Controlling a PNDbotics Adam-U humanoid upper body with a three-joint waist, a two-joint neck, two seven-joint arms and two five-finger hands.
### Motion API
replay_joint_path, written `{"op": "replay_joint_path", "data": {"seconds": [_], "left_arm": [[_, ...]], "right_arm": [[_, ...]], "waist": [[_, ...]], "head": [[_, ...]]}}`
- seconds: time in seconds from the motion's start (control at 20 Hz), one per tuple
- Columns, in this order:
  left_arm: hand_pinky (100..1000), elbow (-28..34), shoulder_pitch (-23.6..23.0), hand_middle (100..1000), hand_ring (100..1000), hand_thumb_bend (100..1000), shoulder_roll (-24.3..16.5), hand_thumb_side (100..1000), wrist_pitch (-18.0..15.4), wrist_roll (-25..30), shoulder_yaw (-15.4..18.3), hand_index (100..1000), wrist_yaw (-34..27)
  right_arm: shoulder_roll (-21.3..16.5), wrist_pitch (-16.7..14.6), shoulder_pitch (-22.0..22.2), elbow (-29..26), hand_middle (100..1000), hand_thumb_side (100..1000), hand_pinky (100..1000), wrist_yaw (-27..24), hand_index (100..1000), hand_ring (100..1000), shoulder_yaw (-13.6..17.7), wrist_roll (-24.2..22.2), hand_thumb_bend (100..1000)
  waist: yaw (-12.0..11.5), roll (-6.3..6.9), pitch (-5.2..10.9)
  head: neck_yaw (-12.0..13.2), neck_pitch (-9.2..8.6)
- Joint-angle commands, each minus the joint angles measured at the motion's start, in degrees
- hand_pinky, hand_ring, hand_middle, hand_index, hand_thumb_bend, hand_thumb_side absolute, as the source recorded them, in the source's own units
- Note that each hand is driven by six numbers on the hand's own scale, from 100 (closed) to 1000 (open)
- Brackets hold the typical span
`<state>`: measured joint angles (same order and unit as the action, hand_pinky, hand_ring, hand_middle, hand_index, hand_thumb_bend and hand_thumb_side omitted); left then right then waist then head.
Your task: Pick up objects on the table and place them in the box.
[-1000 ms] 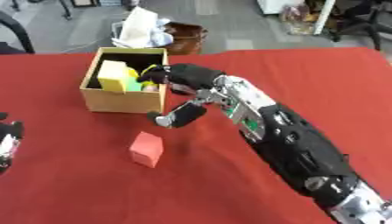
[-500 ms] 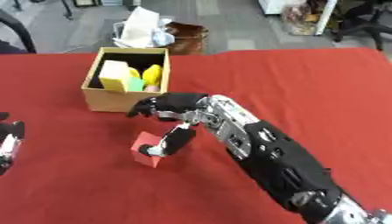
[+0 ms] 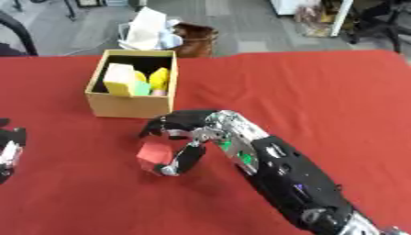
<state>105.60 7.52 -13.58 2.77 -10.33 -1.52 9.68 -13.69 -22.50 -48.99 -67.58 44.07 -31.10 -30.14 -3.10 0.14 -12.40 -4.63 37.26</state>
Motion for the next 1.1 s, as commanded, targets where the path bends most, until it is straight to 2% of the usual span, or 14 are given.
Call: {"op": "replay_joint_path", "data": {"seconds": [0.05,0.15,0.25,0.35,0.55,0.75,0.9,1.1], "left_arm": [[631,0.7,0.2,505,525,372,-1.0,400,0.0,0.2,0.1,722,0.1],[631,0.7,0.3,505,525,372,-0.9,400,0.0,0.2,0.1,722,0.1],[631,0.7,0.3,504,525,371,-0.9,400,0.0,0.2,0.1,722,0.1],[631,0.7,0.3,504,525,372,-0.9,400,0.0,0.1,0.1,721,0.1],[631,0.7,0.2,504,524,372,-0.9,399,0.0,0.0,0.2,721,0.1],[630,0.7,0.3,503,524,373,-0.9,399,0.0,-0.1,0.2,721,0.1],[630,0.7,0.4,502,523,373,-0.8,398,0.1,-0.1,0.2,721,0.0],[630,0.8,0.7,502,523,374,-0.7,398,0.0,0.1,0.0,721,-0.1]], "right_arm": [[0.1,-0.6,-0.9,-0.1,757,415,748,1.4,931,724,0.7,0.9,220],[0.0,-0.5,-1.2,-0.4,668,328,728,1.9,912,662,1.0,2.2,185],[-0.2,-0.2,-1.5,-1.0,604,282,712,2.3,897,618,1.4,4.0,167],[-0.9,0.4,-2.2,-2.0,587,265,708,2.2,892,605,1.8,5.8,161],[-3.9,2.4,-4.9,-5.4,577,242,705,-0.3,885,597,3.1,8.3,159],[-8.1,5.6,-8.5,-7.5,577,210,714,-2.9,885,601,5.5,9.4,189],[-10.3,8.1,-10.8,-5.8,580,191,721,-2.5,886,604,8.3,10.6,208],[-10.1,10.5,-13.0,-0.5,582,187,718,0.7,887,603,12.0,13.3,190]], "waist": [[0.1,-0.5,0.7],[0.1,-0.46,0.72],[0.2,-0.42,0.75],[0.2,-0.4,0.78],[0.1,-0.43,0.89],[-0.1,-0.47,0.92],[-0.6,-0.4,0.82],[-1.5,-0.26,0.59]], "head": [[0.1,-0.11],[0.1,-0.17],[0.2,-0.25],[0.3,-0.3],[0.5,-0.33],[0.6,-0.52],[0.4,-0.75],[-0.2,-1.0]]}}
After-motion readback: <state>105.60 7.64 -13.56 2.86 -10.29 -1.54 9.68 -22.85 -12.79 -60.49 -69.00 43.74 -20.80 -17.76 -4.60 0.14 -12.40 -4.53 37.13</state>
